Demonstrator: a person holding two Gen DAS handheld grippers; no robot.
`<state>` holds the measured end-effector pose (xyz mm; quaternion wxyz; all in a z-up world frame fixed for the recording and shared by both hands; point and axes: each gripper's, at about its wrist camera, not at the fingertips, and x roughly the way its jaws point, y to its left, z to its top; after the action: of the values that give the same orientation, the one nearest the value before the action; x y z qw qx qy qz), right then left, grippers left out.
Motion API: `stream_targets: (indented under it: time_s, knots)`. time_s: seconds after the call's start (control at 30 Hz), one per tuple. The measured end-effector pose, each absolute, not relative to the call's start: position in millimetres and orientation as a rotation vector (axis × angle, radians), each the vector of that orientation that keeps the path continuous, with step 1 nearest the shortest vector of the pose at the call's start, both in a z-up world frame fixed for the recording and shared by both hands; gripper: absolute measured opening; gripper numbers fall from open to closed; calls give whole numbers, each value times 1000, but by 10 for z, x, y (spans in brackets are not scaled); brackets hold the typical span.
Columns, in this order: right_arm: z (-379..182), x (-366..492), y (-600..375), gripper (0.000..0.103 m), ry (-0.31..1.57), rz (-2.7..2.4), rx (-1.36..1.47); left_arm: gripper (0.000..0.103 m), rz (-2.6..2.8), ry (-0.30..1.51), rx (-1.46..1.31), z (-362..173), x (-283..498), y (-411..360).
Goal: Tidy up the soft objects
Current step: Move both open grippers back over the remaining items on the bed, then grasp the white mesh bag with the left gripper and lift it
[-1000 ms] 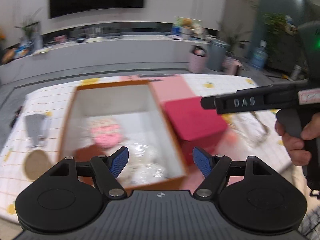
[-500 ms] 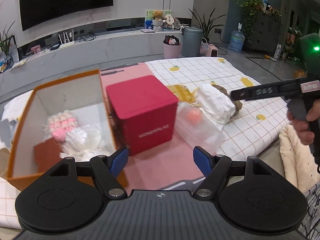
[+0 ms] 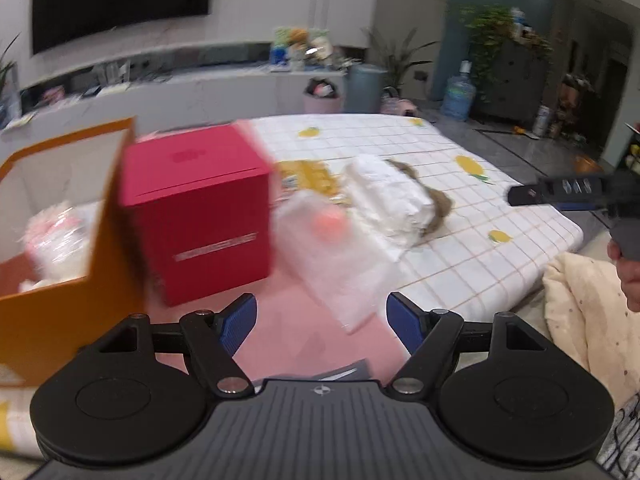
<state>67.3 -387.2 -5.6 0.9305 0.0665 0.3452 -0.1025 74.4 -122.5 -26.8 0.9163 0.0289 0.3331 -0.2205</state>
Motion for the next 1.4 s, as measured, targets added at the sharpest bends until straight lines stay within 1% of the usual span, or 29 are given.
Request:
stream_targets:
  time_s: [0.17, 0.33, 0.43, 0.57, 0.7, 0.83, 0.97, 1.17, 1.27, 1.33, 1.4]
  knots:
    - [-73, 646, -3982, 92, 721, -215, 342, 87, -458, 668, 106, -457, 807, -1629]
    - [-137, 651, -3977, 93, 769, -218, 310, 87, -399, 750, 33, -672, 1115, -1797]
    - [-149, 651, -4022, 93, 782, -206, 336, 87, -323, 753, 20, -787, 1250, -1847]
    - [-200, 676, -4082, 93, 816, -133, 438, 87, -301, 833, -13, -910, 1410, -1909]
    - [-279, 665, -4136, 93, 848, -73, 573, 87, -265, 852, -76, -894, 1472, -1958]
    - [-281, 681, -4102, 92, 852, -79, 546, 88, -216, 874, -165, -789, 1570, -2001]
    - [-299, 688, -4108, 93, 868, -81, 541, 88, -121, 947, -219, -797, 1785, -2112]
    - [-401, 720, -4089, 92, 913, -78, 528, 88, 50, 948, -355, -796, 1896, -2110]
    - [-466, 758, -4070, 92, 942, -94, 504, 88, 109, 946, -344, -794, 1912, -2132]
    - [-485, 774, -4068, 92, 949, -93, 504, 86, 98, 940, -301, -802, 1910, -2155]
    - [-482, 781, -4067, 92, 950, -88, 511, 79, 95, 935, -236, -796, 1889, -2216]
